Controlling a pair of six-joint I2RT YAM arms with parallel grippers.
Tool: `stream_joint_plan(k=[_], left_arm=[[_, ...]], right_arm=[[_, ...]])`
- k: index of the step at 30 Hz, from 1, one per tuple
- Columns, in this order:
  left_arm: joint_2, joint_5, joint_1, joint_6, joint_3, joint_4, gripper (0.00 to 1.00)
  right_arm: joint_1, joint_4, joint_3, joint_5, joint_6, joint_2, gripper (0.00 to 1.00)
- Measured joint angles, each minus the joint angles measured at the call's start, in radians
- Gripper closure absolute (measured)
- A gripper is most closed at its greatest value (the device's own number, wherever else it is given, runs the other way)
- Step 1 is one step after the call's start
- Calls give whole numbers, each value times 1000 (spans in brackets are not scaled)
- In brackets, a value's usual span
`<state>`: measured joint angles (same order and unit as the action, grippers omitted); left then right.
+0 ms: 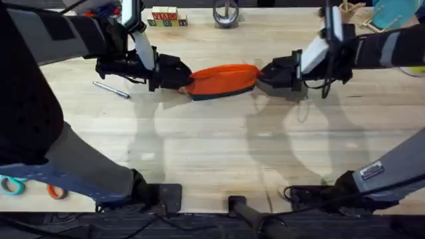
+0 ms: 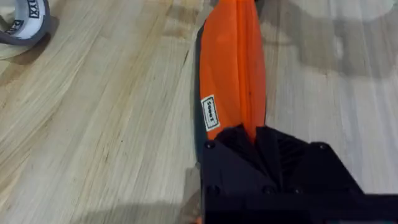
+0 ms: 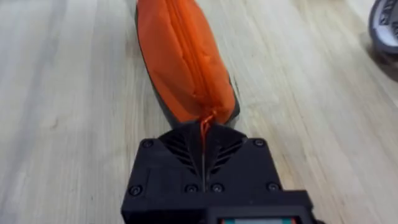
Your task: Unzip the bag, pick up the pens from the table one at a time and place them inside, then zip the bag closed.
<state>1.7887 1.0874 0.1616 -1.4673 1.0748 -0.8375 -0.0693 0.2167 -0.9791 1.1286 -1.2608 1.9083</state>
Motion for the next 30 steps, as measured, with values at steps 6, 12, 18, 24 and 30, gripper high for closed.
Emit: stream_joint_plan(k=[6, 12, 18, 24, 30], left_arm=[[0, 1, -1, 0, 0, 0, 960], [0, 2, -6, 0, 0, -1, 960], [0, 2, -6, 0, 0, -1, 960], [0, 2, -6, 0, 0, -1, 959], [0, 2, -6, 0, 0, 0, 960]], right_arm=[[-59, 0, 0, 163, 0, 0, 971], [-67, 4, 0, 205, 27, 0, 971], [-66, 4, 0, 212, 38, 0, 971], [-58, 1, 0, 226, 43, 0, 971], [-45, -4, 0, 242, 53, 0, 971]])
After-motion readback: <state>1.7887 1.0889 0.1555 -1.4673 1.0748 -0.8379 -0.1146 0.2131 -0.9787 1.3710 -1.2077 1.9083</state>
